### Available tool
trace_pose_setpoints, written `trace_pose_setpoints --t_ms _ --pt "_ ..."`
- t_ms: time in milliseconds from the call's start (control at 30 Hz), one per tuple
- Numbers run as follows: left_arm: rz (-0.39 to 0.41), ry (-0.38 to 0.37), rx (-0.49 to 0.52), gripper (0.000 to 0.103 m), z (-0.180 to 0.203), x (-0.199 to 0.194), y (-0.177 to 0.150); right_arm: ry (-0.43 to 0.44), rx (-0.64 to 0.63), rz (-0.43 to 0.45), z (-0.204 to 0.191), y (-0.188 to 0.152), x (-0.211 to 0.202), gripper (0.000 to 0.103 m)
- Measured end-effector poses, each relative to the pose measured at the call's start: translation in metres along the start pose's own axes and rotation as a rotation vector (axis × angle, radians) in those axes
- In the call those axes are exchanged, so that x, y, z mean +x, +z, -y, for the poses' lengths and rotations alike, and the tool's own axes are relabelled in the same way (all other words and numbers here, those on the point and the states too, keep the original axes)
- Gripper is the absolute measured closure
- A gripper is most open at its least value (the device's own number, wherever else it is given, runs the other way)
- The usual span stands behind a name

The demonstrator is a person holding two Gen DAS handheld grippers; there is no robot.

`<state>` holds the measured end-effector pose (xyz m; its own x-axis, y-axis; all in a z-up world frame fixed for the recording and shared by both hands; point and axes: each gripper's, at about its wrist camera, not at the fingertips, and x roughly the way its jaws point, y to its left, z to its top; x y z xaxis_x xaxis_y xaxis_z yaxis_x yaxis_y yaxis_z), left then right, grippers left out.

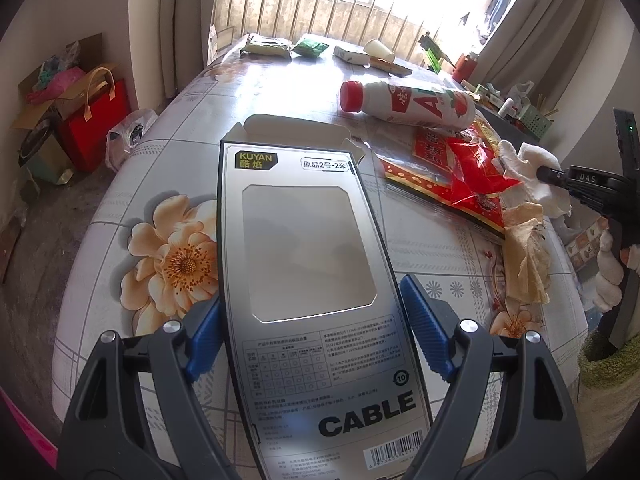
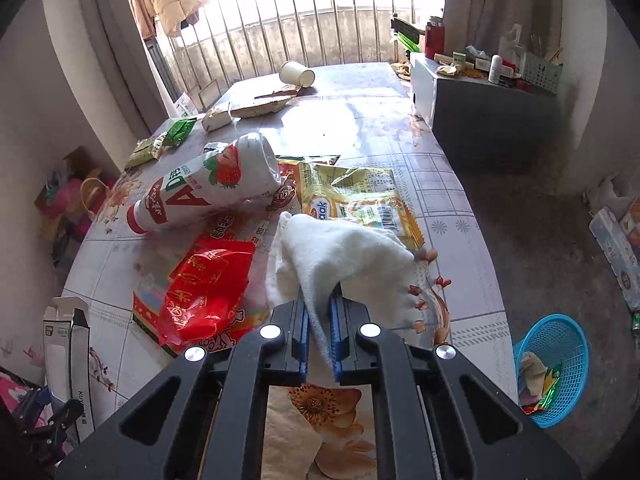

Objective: Collect trash
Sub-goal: 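Grasp the white cloth with the right tool while the left tool holds the box, then carry the box and white cloth over the blue wastebasket with both tools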

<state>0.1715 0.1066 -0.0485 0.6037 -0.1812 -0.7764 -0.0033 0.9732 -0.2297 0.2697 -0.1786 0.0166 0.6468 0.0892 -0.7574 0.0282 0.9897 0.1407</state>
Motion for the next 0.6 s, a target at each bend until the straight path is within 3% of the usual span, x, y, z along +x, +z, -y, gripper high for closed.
trace_pose_setpoints --t_ms 200,600 --pt "0.058 -0.015 -0.006 0.026 0.002 -0.023 0.007 0.079 0.029 0.104 0.002 0.013 -0.051 0.094" --pt "0.157 -0.161 0.047 0.026 0.044 -0.070 0.028 0.122 0.082 0.243 0.023 -0.004 -0.131 0.094"
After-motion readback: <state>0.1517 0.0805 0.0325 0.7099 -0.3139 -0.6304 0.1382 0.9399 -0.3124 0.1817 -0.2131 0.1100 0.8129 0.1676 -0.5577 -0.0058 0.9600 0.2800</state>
